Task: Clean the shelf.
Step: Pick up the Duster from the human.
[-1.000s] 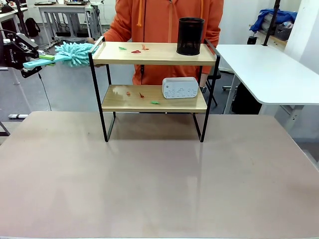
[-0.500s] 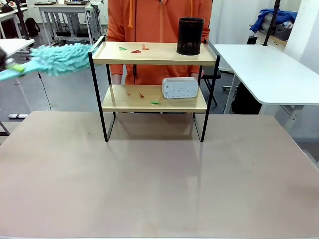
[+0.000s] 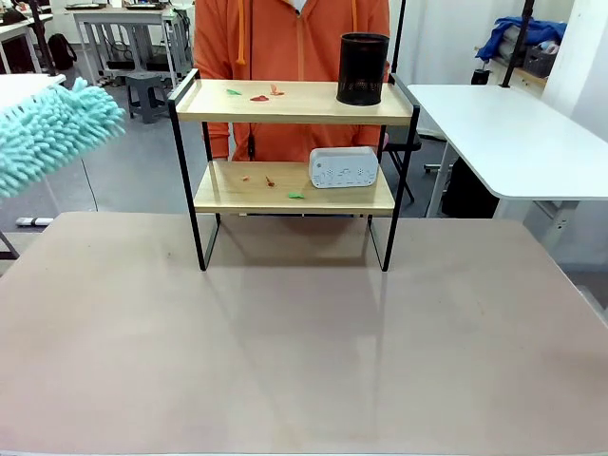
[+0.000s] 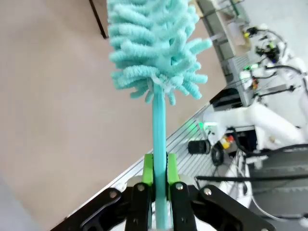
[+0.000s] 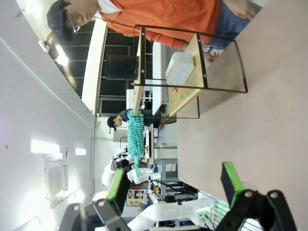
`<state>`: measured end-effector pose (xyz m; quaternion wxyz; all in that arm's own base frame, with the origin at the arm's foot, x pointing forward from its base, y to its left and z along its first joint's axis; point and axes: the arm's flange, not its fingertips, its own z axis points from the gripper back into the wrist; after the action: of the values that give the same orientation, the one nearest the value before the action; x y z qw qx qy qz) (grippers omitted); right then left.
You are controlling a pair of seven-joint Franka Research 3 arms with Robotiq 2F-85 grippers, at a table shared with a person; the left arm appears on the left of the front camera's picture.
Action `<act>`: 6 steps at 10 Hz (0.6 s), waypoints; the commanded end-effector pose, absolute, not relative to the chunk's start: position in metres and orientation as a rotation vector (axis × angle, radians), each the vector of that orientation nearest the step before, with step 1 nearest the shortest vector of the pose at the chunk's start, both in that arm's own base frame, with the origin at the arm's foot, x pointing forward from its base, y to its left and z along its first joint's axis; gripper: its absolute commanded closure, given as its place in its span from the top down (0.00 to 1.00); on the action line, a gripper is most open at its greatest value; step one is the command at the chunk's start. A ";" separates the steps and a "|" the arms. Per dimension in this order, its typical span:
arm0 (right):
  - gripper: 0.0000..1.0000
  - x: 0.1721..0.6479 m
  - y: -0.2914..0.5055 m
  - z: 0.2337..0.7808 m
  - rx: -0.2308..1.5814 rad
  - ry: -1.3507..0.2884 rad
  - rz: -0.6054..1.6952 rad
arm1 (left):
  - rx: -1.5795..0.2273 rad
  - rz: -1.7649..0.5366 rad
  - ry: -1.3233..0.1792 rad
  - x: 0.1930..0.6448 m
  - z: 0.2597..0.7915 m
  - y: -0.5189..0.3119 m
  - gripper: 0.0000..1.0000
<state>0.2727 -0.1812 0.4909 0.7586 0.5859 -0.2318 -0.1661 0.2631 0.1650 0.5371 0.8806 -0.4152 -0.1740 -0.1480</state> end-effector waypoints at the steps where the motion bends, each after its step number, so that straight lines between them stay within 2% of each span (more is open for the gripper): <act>1: 1.00 0.274 -0.181 0.492 1.287 -0.531 -0.341 | -0.878 -0.276 -0.367 0.277 0.544 0.175 0.00; 6: 1.00 0.274 -0.181 0.492 1.287 -0.531 -0.341 | -0.878 -0.276 -0.367 0.277 0.544 0.175 0.00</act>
<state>0.2727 -0.1811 0.4909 0.7587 0.5858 -0.2317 -0.1660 0.2772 0.1756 0.5386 0.8827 -0.4147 -0.1720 -0.1388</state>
